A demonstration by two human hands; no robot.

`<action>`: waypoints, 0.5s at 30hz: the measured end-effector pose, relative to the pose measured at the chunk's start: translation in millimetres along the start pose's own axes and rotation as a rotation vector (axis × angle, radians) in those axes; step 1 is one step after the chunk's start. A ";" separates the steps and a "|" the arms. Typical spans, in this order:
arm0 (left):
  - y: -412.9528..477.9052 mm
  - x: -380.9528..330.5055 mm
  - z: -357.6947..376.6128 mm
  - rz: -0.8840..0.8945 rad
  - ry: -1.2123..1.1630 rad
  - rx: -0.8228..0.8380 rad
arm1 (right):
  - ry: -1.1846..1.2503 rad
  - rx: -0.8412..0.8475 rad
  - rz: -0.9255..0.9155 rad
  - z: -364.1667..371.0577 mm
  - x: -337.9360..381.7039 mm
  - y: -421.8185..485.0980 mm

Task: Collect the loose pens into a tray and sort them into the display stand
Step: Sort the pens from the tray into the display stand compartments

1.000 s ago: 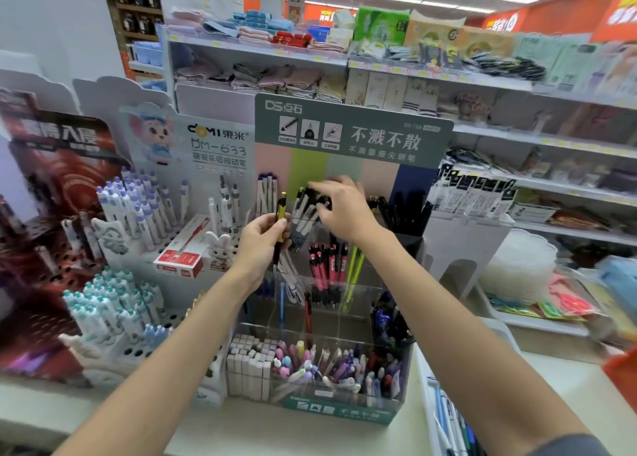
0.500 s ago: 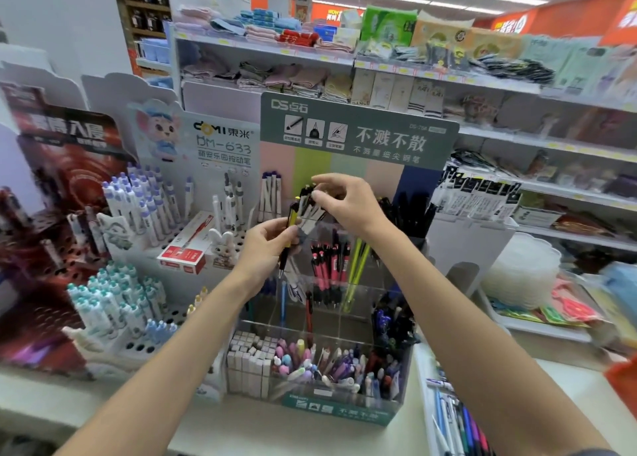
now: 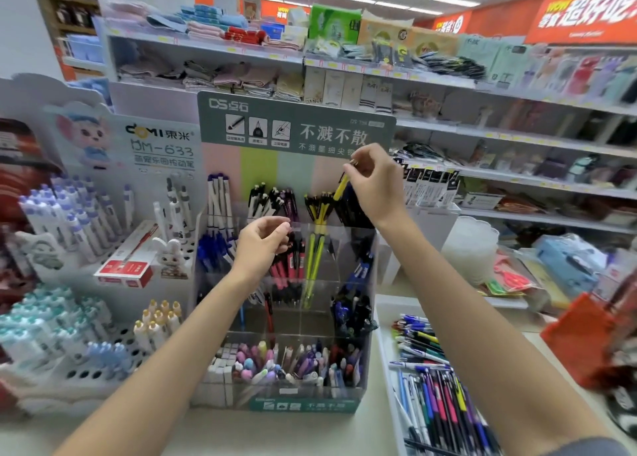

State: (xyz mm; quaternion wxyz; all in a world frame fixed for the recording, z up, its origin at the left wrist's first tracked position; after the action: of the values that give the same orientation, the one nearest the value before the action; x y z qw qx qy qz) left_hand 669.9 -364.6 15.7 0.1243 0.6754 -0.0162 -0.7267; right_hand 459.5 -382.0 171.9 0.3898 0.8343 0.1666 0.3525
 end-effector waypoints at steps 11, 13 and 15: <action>-18.7 -7.3 -4.2 0.021 0.139 -0.038 | -0.242 0.102 -0.198 29.2 -7.1 -36.6; -24.3 -5.8 10.5 0.015 0.146 -0.019 | -0.162 0.011 -0.206 2.6 -8.8 -45.4; -31.9 -4.1 32.5 0.010 0.161 0.010 | -0.114 -0.020 -0.196 -20.3 -17.3 -57.8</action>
State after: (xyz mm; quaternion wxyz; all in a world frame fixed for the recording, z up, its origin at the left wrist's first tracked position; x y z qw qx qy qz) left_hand 633.1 -337.6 16.5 0.1256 0.7321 -0.0135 -0.6694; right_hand 432.7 -343.8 128.7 0.4394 0.8289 0.2214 0.2662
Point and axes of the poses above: each hand's wrist, its own y-axis towards the middle knuckle, its own z-axis out of the palm, x = y × z, the point moved 10 cm from there along y, towards the middle knuckle, and after that the axes turned 3 degrees about -y, right-handed, at the moved point
